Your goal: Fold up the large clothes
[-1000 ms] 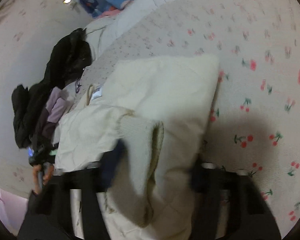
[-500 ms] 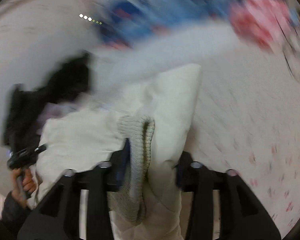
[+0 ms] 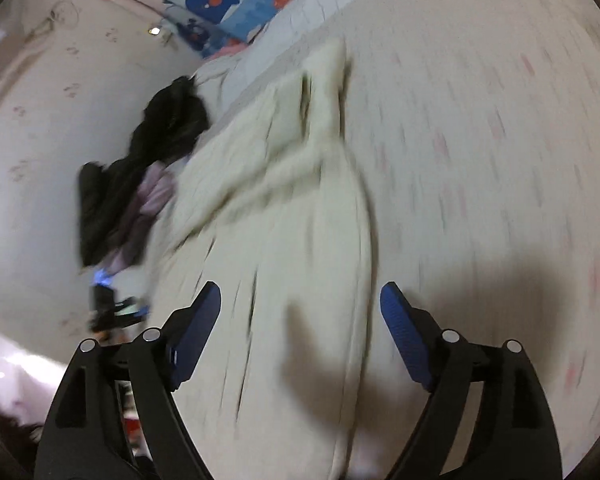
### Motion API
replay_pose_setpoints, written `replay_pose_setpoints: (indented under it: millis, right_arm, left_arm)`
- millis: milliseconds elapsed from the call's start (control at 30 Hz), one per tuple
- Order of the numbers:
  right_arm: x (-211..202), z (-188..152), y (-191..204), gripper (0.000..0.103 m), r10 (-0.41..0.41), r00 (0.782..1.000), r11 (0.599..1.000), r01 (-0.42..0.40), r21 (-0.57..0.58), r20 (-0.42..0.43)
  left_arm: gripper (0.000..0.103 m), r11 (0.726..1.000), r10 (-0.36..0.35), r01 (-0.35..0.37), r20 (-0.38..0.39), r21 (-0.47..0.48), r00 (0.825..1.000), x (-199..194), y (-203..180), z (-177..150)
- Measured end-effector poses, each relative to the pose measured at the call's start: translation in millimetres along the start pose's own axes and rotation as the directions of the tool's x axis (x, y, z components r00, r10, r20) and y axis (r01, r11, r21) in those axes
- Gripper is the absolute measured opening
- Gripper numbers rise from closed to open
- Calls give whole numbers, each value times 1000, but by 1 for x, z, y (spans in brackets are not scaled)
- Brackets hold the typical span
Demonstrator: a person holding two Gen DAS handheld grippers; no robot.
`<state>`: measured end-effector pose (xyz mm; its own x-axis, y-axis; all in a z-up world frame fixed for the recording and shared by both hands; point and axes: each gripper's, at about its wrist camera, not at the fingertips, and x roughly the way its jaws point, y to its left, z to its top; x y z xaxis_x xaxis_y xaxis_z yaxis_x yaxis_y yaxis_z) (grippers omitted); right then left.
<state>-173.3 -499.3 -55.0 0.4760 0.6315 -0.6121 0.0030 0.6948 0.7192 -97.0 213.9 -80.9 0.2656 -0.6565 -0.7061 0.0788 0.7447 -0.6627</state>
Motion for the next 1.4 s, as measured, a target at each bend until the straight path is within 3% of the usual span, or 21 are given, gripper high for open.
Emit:
replay_pose_setpoints:
  millis: [133, 300, 400, 500, 567, 600, 633, 667, 733, 800, 833, 967, 1033, 1100, 1167, 1200, 1267, 1300, 1333, 1400]
  right_arm:
    - [-18, -65, -8, 79, 39, 996, 999, -38, 23, -76]
    - [-18, -120, -15, 80, 160, 974, 985, -146, 96, -159]
    - [-16, -136, -18, 80, 192, 965, 979, -175, 106, -180]
    - [-12, -144, -25, 79, 284, 947, 954, -264, 141, -149]
    - [-5, -144, -19, 73, 335, 935, 939, -320, 130, -119]
    - [-3, -144, -15, 66, 369, 925, 925, -357, 126, -92]
    - [-2, -144, -13, 48, 375, 924, 924, -364, 118, -78]
    - [-1, -147, -10, 36, 355, 933, 932, -349, 102, -53]
    - [0, -151, -9, 19, 369, 929, 923, -367, 116, -1]
    - [-6, -151, 2, 14, 387, 919, 914, -393, 101, 71]
    - [-18, -149, 8, 12, 413, 903, 903, -423, 81, 115]
    - [-64, -134, 49, 11, 488, 846, 869, -493, -36, 214]
    - [-87, -129, 59, 11, 504, 836, 863, -498, -83, 218]
    - [-104, -131, 68, 11, 501, 848, 865, -486, -127, 171]
    - [-111, -138, 58, 15, 442, 887, 895, -426, -130, 134]
    - [-109, -144, 45, 22, 402, 908, 915, -394, -89, 116]
    - [-95, -157, 14, 46, 361, 931, 932, -362, 6, 53]
    - [-90, -163, -2, 54, 292, 955, 955, -294, 46, 44]
    - [-91, -167, -15, 56, 204, 978, 975, -208, 79, 53]
    - [-104, -165, -29, 56, 141, 983, 981, -154, 117, 118]
  left_arm:
    - [84, 999, -34, 32, -67, -29, 997, -4, 22, -63]
    - [90, 981, -195, 191, -124, -40, 973, 7, 19, -116]
    - [91, 973, -231, 226, -143, -48, 962, 20, 14, -129]
    - [91, 967, -249, 241, -100, -87, 963, 25, 8, -127]
    - [91, 967, -233, 226, -42, -120, 972, 22, 5, -125]
    - [87, 970, -210, 205, -26, -129, 977, 24, 3, -123]
    - [78, 977, -162, 159, -11, -140, 987, 25, 0, -120]
    - [72, 981, -125, 123, -3, -150, 992, 27, -3, -119]
    - [40, 980, -105, 104, 5, -170, 995, 27, -5, -117]
    - [26, 986, -83, 86, 24, -146, 996, 20, -13, -118]
    - [20, 989, -72, 77, 42, -123, 996, 12, -23, -118]
    - [16, 990, -121, 130, 130, -57, 984, -34, -52, -116]
    - [16, 989, -146, 148, 142, -3, 979, -55, -68, -121]
    - [16, 989, -144, 138, 112, 61, 983, -65, -79, -130]
    - [16, 984, -124, 119, 30, 130, 992, -60, -78, -143]
    - [21, 985, -107, 110, -29, 132, 994, -51, -67, -150]
    - [36, 989, -120, 126, -84, 71, 989, -40, -40, -158]
    - [42, 992, -116, 120, -89, 34, 989, -36, -26, -160]
    - [42, 995, -98, 98, -63, -4, 993, -39, -11, -160]
    - [45, 991, -107, 110, 48, -71, 993, -58, 7, -157]
